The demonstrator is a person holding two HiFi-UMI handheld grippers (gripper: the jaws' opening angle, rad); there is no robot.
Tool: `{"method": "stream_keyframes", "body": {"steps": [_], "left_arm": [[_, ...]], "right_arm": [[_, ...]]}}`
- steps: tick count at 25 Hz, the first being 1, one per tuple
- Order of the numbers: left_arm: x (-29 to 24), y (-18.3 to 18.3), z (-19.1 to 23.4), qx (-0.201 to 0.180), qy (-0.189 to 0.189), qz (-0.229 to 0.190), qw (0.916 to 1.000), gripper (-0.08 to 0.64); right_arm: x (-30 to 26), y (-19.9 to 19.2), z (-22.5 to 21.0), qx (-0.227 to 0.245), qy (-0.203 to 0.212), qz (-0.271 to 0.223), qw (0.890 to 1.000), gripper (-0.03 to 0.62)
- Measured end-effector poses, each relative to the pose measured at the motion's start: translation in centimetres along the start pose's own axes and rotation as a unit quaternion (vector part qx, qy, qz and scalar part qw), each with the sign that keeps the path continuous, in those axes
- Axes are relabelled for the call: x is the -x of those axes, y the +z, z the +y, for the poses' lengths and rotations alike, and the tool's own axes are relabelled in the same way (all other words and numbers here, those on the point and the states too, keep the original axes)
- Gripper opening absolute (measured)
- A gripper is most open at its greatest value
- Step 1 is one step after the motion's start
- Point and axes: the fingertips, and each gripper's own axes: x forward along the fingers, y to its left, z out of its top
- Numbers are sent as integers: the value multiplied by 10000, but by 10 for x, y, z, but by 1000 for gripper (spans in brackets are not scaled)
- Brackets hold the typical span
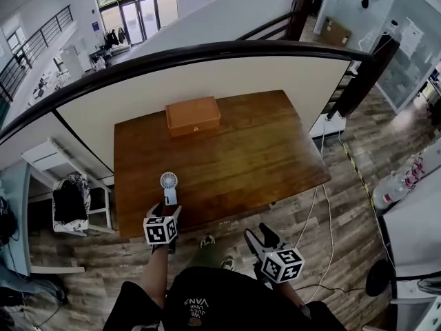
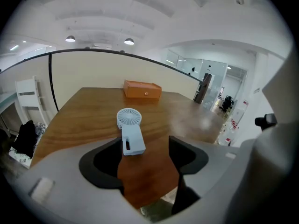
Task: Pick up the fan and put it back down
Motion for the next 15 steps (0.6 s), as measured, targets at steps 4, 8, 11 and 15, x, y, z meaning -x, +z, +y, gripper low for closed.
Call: {"method": "stream_keyframes", "body": {"steps": [4, 8, 11, 15], "left_arm": [[-25, 5, 18, -12, 182, 265, 9995, 304], [-51, 5, 31, 70, 339, 648, 9973, 308], [-65, 6, 35, 201, 352, 847, 9956, 308], [-79, 5, 41, 263, 334, 1093, 9931, 308]], "right_arm": [[-15, 8, -5, -58, -59, 16, 10000, 201], [-33, 21, -14, -83, -179, 89, 9998, 201], [-48, 35, -17, -73, -214, 85, 9997, 201], [-68, 48, -19, -66, -243, 45, 9997, 201]]}}
